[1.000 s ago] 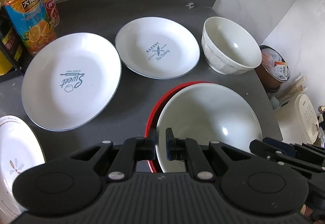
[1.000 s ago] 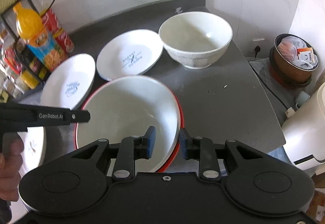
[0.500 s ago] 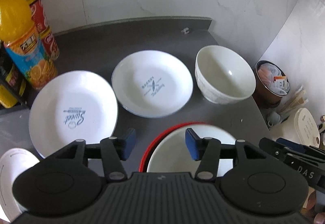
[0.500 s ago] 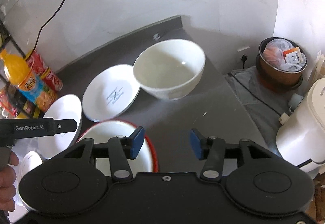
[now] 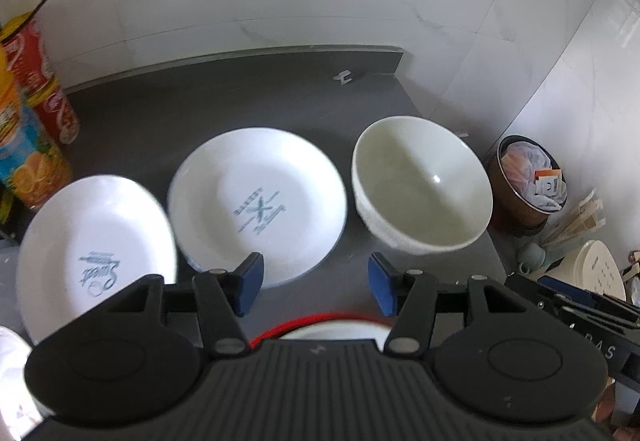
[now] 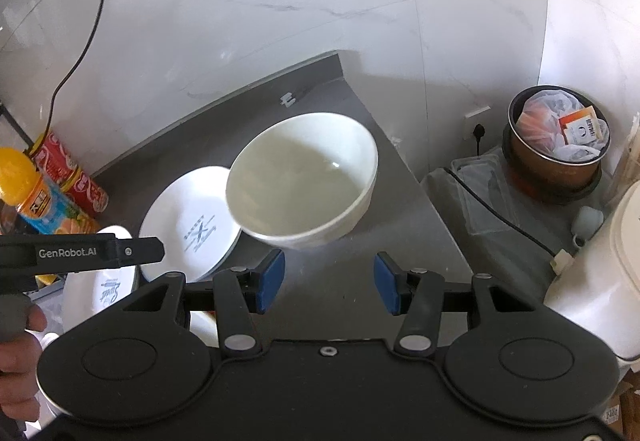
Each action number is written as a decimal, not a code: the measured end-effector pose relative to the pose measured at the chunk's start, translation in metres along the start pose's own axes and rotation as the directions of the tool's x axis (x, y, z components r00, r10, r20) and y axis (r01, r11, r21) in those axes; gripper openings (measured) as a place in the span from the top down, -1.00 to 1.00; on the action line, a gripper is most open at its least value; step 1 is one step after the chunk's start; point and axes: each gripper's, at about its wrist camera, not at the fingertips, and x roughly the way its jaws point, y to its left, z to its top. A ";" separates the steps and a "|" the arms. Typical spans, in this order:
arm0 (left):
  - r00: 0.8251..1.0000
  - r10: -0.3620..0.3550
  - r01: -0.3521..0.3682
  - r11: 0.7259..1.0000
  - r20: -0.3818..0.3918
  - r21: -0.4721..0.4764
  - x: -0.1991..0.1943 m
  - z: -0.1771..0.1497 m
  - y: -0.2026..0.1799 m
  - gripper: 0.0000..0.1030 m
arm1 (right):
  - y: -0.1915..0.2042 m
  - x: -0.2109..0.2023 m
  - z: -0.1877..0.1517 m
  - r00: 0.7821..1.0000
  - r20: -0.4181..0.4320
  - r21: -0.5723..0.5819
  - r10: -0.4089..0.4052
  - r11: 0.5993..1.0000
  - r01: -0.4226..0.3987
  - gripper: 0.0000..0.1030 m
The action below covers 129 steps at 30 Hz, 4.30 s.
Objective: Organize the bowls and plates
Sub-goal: 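Grip the smaller cream bowl rim with both grippers, then lift the smaller cream bowl with both grippers and lower it onto the stacked bowls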
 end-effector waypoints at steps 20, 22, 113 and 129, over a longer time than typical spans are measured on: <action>1.000 -0.010 0.010 0.999 -0.008 -0.039 0.066 0.033 -0.024 0.01 | -0.021 0.059 0.023 0.999 -0.025 0.014 0.030 0.999 -0.029 0.25; 1.000 -0.015 0.014 0.998 -0.024 -0.054 0.074 0.034 -0.023 0.13 | -0.022 0.063 0.025 0.999 -0.030 0.018 0.026 1.000 -0.025 0.25; 0.978 -0.137 0.137 0.990 -0.159 -0.011 -0.045 -0.085 0.065 0.76 | 0.091 -0.066 -0.107 0.998 -0.037 -0.027 -0.059 0.998 0.058 0.56; 0.988 -0.064 0.061 0.998 -0.141 -0.027 -0.046 -0.091 0.054 0.76 | 0.086 -0.049 -0.105 0.992 -0.122 -0.098 -0.026 0.995 0.014 0.55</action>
